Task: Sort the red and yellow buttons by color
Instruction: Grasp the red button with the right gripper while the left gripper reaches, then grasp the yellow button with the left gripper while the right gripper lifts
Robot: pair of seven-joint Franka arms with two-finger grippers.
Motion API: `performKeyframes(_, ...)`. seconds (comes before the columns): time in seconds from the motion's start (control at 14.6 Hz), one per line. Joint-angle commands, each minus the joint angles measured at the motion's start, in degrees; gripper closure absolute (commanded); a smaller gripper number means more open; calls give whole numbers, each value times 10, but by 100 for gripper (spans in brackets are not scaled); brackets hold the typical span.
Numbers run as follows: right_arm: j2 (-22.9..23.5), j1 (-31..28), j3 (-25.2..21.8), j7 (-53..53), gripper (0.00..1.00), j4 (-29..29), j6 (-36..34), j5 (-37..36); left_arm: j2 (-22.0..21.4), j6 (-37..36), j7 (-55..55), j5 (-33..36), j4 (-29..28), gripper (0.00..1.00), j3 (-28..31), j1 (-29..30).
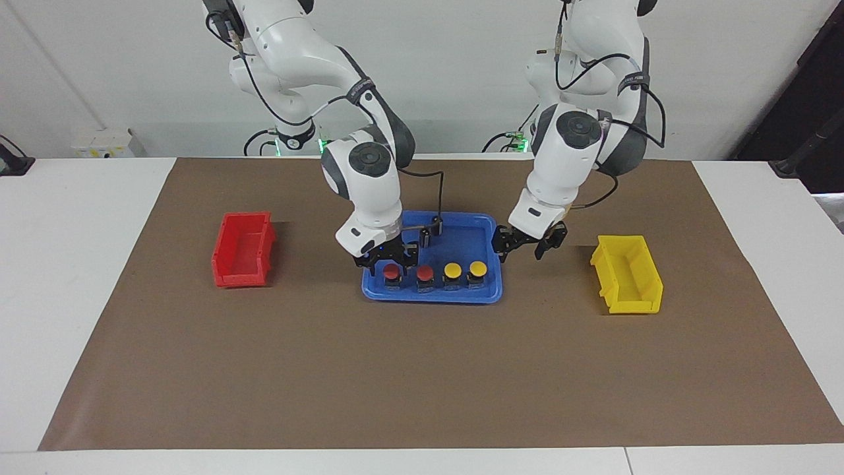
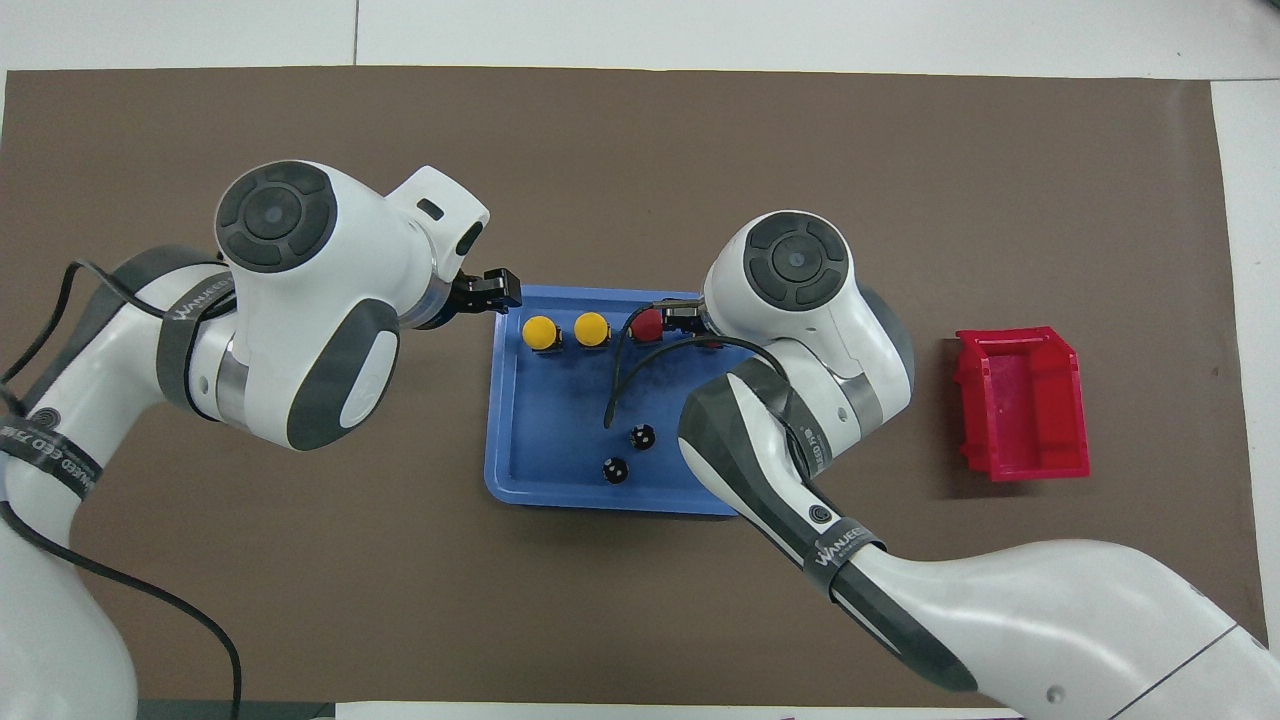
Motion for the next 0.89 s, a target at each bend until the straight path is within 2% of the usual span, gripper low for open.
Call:
performKeyframes(0.0, 0, -1, 3, 14, 28, -7, 20, -15, 9, 29, -36, -9, -9, 17, 8, -30)
performKeyframes(0.27, 0, -1, 3, 13, 43, -8, 22, -16, 10, 68, -63, -9, -41, 23, 8, -59)
performKeyframes(0.68, -1, 1, 4, 13, 51, -17, 24, -16, 33, 96, -73, -8, -47, 26, 9, -69)
performKeyframes(0.82, -2, 0, 4, 9, 62, -21, 26, -16, 34, 98, -72, -8, -45, 27, 10, -65)
